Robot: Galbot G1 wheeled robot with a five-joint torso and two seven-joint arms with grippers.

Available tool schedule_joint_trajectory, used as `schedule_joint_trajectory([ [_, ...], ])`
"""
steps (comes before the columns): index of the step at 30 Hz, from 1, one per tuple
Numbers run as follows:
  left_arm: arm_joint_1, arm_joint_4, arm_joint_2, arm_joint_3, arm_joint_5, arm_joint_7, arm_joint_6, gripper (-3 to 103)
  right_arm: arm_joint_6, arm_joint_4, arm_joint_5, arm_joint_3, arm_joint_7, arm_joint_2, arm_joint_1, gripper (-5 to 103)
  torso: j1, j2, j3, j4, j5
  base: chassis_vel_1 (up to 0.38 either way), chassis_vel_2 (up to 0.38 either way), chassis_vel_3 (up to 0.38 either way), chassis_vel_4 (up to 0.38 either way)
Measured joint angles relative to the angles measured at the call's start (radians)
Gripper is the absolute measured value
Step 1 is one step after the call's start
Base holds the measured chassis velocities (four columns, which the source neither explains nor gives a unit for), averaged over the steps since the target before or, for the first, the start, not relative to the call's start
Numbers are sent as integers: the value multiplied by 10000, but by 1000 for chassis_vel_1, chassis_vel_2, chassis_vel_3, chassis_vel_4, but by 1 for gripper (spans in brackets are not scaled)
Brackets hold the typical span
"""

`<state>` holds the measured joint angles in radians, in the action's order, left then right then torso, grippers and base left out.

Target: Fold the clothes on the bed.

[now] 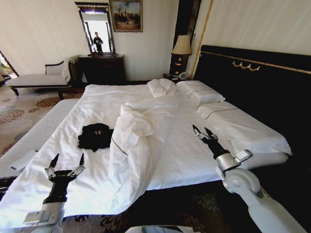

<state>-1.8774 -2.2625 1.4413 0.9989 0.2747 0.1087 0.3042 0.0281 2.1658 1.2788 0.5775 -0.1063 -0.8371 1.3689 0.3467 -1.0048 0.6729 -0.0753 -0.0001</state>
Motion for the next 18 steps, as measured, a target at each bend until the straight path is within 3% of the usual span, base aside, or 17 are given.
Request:
schedule_joint_trajectory([
  [6, -40, -12, -5, 204, -23, 0, -51, 100, 595, 241, 1936, -801, -987, 74, -968, 100, 1, 0, 1, 0, 1, 0, 0, 0, 0],
  [13, -115, -34, -27, 455, -42, 1, -127, 100, 1109, -115, 3075, -1662, -1780, 45, -2330, 100, 0, 1, 1, 1, -1, 0, 0, 0, 0],
  [16, -229, -80, -38, 707, 5, 1, -138, 100, 1775, -512, 4200, -2469, -2972, -87, -3499, 100, 1, 1, 1, 0, 0, 0, 0, 0, 0],
  [18, -251, -86, -37, 774, 24, 1, -138, 100, 1952, -601, 4419, -2695, -3276, -141, -3764, 100, 1, 1, 1, 2, 2, 0, 0, 0, 0],
])
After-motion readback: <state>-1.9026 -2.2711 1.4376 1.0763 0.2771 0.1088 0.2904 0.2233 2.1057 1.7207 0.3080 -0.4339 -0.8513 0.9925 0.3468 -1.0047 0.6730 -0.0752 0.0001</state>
